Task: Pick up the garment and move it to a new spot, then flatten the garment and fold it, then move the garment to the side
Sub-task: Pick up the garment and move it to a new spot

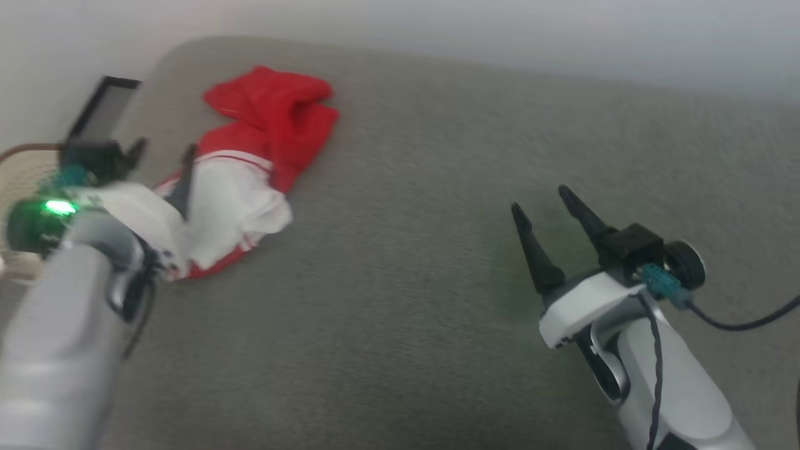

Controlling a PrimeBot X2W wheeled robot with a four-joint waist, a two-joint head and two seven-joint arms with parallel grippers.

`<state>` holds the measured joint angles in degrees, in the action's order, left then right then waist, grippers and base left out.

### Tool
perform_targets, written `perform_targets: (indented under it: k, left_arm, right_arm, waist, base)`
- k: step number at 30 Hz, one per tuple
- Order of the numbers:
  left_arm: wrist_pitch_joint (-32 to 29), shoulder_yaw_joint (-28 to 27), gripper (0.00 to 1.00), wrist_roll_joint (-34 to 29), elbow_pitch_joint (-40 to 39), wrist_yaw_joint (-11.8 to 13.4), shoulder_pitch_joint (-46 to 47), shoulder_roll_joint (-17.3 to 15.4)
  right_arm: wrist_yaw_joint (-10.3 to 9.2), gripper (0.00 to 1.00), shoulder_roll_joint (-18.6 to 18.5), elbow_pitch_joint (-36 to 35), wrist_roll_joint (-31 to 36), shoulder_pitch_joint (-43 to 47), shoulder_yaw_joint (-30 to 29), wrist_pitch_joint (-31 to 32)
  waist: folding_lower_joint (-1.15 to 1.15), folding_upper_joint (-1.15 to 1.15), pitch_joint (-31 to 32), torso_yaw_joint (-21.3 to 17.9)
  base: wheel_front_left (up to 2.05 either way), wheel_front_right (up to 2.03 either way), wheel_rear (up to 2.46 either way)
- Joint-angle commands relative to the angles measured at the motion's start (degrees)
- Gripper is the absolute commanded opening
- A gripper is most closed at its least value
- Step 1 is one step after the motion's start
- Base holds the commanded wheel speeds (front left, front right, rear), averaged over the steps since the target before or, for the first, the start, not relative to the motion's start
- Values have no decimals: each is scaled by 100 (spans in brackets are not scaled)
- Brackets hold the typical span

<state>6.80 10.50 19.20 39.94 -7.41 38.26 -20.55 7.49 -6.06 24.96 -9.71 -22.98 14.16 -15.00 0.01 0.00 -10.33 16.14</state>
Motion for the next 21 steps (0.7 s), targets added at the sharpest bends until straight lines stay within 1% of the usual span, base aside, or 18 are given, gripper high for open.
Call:
perform_targets:
  k: [1,3,6,9,11,12,16,20,21]
  left_arm:
    - [-310,182,100,363,212,-4,232,-134]
    - [-859,657,100,839,485,-5,616,-465]
    - [-1706,1236,100,1680,659,-5,907,-804]
    - [-2534,1636,100,2464,708,-5,1078,-1168]
    - [-2856,1808,100,2806,756,-5,1177,-1410]
    - [-3020,1930,100,3048,852,-5,1225,-1570]
    - [-3384,2125,100,3488,1044,-6,1294,-1732]
    - [-3752,2380,100,3826,1201,-6,1179,-1675]
    - [-3764,2454,100,3882,1209,-6,1150,-1660]
  right_arm:
    - [1,100,12,-25,32,-154,29,-23]
    - [-1,100,18,-55,42,-237,36,-23]
    - [0,100,32,-89,52,-341,28,-23]
    - [0,100,58,-123,64,-416,35,-23]
    - [0,100,84,-160,68,-482,45,-23]
    - [0,100,110,-195,83,-536,64,-23]
    - [0,100,127,-275,108,-620,93,-23]
    - [0,100,139,-356,150,-660,99,-23]
    - [0,100,142,-365,157,-661,95,-23]
  waist:
    - [-1,0,-493,-532]
    - [-1,0,-653,-734]
    - [-1,0,-841,-981]
    - [-1,0,-1019,-1197]
    - [-1,0,-1159,-1341]
    - [-1,0,-1308,-1480]
    - [-1,0,-1533,-1675]
    - [-1,0,-1655,-1761]
    - [-1,0,-1669,-1768]
  base:
    - [0,0,0]
    - [0,0,0]
    - [0,0,0]
    - [0,0,0]
    - [0,0,0]
    - [0,0,0]
    - [0,0,0]
    - [0,0,0]
    - [0,0,0]
